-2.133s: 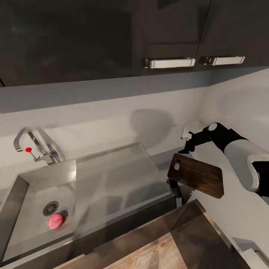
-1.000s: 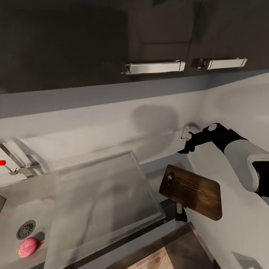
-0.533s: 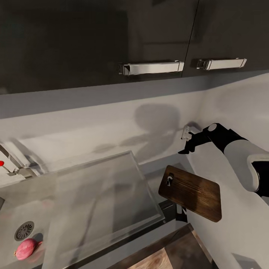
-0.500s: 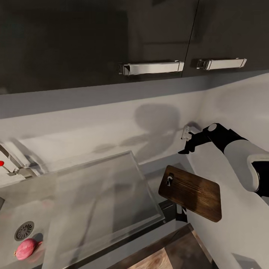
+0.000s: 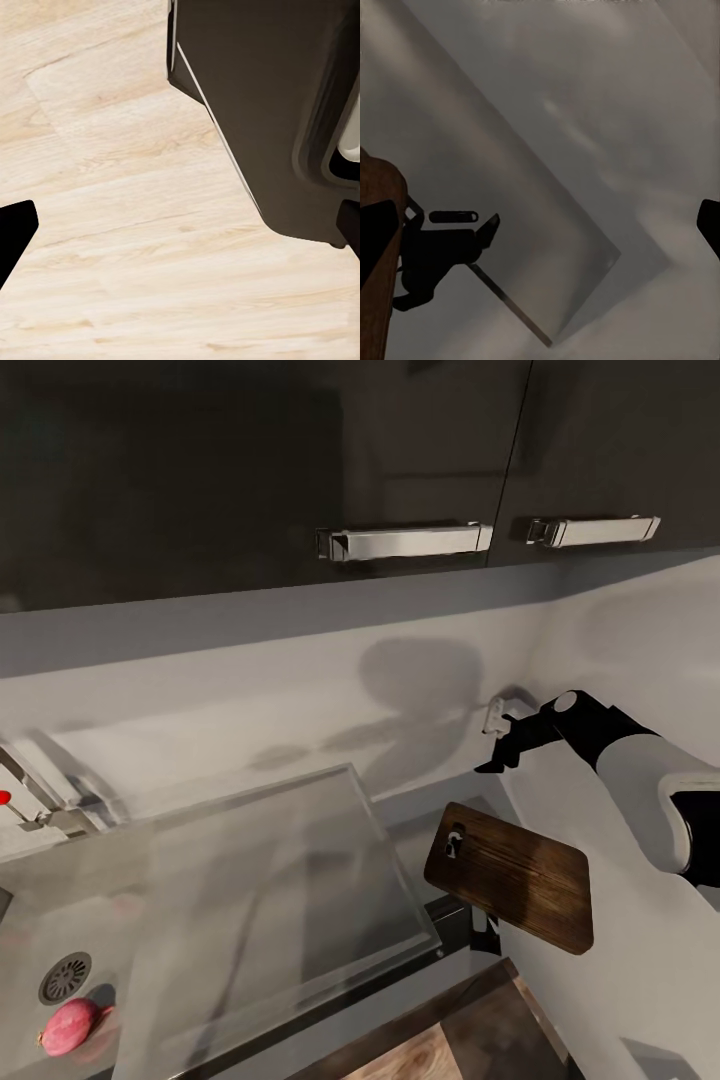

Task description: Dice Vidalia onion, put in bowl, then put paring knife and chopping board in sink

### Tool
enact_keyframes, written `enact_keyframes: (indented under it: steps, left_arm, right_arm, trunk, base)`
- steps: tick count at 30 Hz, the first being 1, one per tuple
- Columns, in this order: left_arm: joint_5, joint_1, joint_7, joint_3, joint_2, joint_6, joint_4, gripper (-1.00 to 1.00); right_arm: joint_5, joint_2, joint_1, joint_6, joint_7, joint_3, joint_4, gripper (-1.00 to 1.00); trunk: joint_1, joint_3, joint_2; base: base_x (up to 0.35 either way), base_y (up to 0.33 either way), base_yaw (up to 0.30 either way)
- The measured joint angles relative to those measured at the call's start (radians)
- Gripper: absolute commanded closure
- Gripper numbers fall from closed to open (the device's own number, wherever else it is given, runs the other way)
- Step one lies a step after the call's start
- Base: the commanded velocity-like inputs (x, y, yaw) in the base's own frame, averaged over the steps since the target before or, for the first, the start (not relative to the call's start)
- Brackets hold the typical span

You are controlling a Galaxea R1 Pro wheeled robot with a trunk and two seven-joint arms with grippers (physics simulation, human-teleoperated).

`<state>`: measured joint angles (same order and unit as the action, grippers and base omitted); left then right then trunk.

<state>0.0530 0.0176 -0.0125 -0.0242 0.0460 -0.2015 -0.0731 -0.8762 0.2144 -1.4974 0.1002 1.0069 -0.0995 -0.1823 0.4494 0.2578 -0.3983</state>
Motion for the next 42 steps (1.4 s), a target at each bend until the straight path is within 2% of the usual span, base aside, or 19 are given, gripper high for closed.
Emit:
enact_keyframes:
  steps: [10, 12, 21, 33, 34, 36, 39, 42]
  left_arm:
    - [0.0, 0.0, 0.0, 0.0, 0.0, 0.0, 0.0, -1.0]
    - [0.0, 0.0, 0.0, 0.0, 0.0, 0.0, 0.0, -1.0]
    - [0.0, 0.0, -0.001, 0.0, 0.0, 0.0, 0.0, -1.0]
    - [0.0, 0.0, 0.0, 0.0, 0.0, 0.0, 0.0, -1.0]
    - [0.0, 0.0, 0.0, 0.0, 0.0, 0.0, 0.0, -1.0]
    - [0.0, 0.0, -0.001, 0.0, 0.0, 0.0, 0.0, -1.0]
    - [0.0, 0.0, -0.001, 0.0, 0.0, 0.0, 0.0, -1.0]
    - [0.0, 0.0, -0.001, 0.0, 0.0, 0.0, 0.0, -1.0]
  right_arm:
    - [-0.001, -0.003, 0.0, 0.0, 0.0, 0.0, 0.0, -1.0]
    - [-0.003, -0.014, 0.0, 0.0, 0.001, 0.0, 0.001, -1.0]
    - [-0.002, -0.022, 0.0, 0.0, 0.003, 0.0, 0.001, -1.0]
    - [-0.004, -0.076, 0.0, 0.001, 0.008, -0.002, 0.037, -1.0]
    - [-0.01, -0.081, 0.0, 0.001, 0.008, -0.002, 0.048, -1.0]
    - [-0.051, -0.091, 0.0, 0.002, 0.008, -0.002, 0.075, -1.0]
    - [-0.129, -0.109, 0.0, 0.004, 0.006, -0.002, 0.107, -1.0]
    - [-0.152, -0.117, 0.0, 0.009, 0.005, -0.001, 0.116, -1.0]
  trunk:
    - [0.0, 0.0, 0.0]
    - [0.0, 0.0, 0.0]
    - [0.0, 0.0, 0.0]
    - [0.0, 0.0, 0.0]
    - [0.0, 0.0, 0.0]
    - [0.0, 0.0, 0.0]
    - [0.0, 0.0, 0.0]
    - [0.0, 0.0, 0.0]
  base:
    - [0.0, 0.0, 0.0]
    - [0.0, 0.0, 0.0]
    - [0.0, 0.0, 0.0]
    - [0.0, 0.0, 0.0]
    - [0.0, 0.0, 0.0]
    - [0.0, 0.0, 0.0]
    - [0.0, 0.0, 0.0]
    - [0.0, 0.0, 0.0]
